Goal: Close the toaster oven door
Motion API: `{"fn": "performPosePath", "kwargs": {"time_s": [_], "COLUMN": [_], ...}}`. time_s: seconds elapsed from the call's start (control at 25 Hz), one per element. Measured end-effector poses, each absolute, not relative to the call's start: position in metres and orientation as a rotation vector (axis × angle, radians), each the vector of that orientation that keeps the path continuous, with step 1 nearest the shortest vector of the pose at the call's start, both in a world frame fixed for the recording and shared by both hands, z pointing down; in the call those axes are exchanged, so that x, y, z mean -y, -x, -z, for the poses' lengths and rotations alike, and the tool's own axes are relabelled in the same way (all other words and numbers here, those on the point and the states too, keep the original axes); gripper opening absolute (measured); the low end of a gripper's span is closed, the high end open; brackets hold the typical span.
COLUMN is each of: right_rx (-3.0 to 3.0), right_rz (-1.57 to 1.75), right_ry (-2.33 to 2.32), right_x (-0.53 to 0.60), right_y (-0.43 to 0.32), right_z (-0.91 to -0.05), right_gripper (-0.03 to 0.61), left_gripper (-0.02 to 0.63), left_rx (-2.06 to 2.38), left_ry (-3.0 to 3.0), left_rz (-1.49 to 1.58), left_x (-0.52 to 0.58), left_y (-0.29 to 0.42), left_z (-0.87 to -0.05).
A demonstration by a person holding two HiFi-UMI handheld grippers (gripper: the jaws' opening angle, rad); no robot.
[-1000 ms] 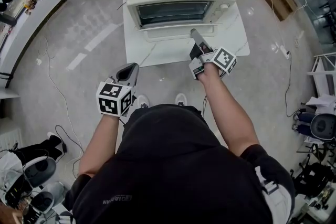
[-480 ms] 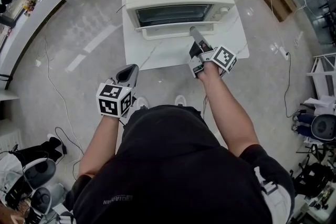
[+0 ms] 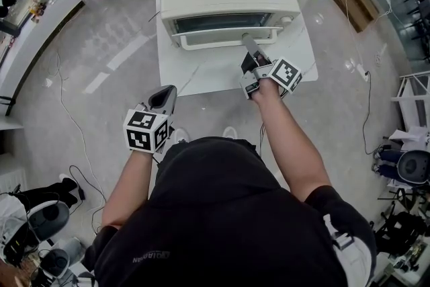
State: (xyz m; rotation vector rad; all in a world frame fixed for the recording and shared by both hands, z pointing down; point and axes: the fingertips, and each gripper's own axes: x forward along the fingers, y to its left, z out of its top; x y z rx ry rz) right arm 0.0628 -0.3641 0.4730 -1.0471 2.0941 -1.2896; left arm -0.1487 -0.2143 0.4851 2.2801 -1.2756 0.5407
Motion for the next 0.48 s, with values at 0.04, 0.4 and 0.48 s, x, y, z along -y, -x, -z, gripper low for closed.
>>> {"fn": "performPosePath", "kwargs": {"time_s": [0.04,0.4,0.48], "right_rx": [-2.097,-2.104,-2.102], "right_rz": [1.286,1.277,1.276], "right_ry": [1.044,1.009,1.003], "right_x": [0.367,0.388,0.391], "right_y": [-0.062,-0.058,-0.057], "right_z": [-0.472,-0.465,-0.464], "right_gripper": [0.161,0.161,0.161], "left_gripper": [0.003,0.003,0.003], "left_rx": [1.279,1.301,1.305], "left_ry": [-2.281,-2.286,-2.289], "left_rz": [-0.536,-0.515,-0.514], "left_x": [0.216,0.228,0.229], "left_y": [0.149,0.154,0.154], "left_z": [-0.484,-0.479,-0.478]}}
